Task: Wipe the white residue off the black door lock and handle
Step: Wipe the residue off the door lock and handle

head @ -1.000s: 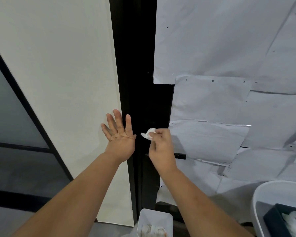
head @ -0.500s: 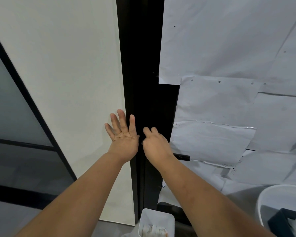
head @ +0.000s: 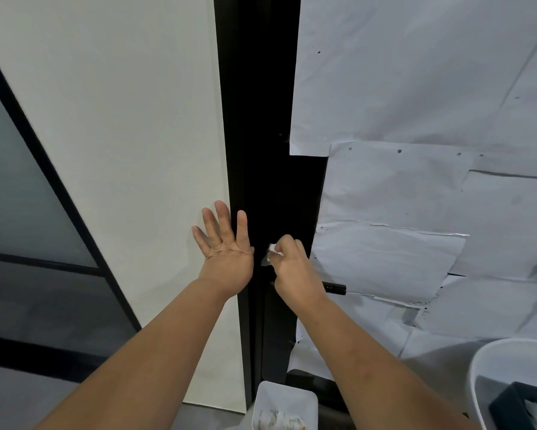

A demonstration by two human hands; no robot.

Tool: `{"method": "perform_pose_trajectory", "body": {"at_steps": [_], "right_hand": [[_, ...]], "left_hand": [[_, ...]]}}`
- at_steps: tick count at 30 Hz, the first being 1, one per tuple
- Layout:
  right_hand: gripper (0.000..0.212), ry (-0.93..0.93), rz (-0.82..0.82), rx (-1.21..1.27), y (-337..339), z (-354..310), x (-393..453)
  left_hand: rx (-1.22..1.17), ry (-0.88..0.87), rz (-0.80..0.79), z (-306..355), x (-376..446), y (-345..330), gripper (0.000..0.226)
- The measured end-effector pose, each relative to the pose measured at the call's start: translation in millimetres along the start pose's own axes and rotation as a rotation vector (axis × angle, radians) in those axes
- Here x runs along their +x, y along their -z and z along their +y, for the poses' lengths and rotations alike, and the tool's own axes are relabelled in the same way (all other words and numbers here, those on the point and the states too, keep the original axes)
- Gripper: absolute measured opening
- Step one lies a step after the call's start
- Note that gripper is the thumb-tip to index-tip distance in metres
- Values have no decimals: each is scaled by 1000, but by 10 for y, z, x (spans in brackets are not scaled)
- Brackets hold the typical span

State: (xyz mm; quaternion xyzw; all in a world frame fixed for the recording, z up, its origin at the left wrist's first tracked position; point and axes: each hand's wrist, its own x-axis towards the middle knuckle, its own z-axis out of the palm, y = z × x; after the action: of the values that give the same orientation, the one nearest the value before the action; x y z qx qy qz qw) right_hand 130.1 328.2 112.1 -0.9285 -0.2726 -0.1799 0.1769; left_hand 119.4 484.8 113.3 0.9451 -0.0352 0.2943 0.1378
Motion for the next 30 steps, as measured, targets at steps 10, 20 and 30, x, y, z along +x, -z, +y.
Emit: {"method": "perform_pose_trajectory", "body": {"at_steps": [10, 20, 30], "right_hand": [[21, 25, -80, -32, 9, -71, 212], [33, 2, 426, 197, 338, 59, 178], [30, 123, 32, -109, 64, 61, 39]], "left_hand": [[13, 4, -11, -3, 5, 3, 98], [-8, 0, 12, -19, 1, -40, 94], [1, -14, 40, -26, 3, -51, 100]]}}
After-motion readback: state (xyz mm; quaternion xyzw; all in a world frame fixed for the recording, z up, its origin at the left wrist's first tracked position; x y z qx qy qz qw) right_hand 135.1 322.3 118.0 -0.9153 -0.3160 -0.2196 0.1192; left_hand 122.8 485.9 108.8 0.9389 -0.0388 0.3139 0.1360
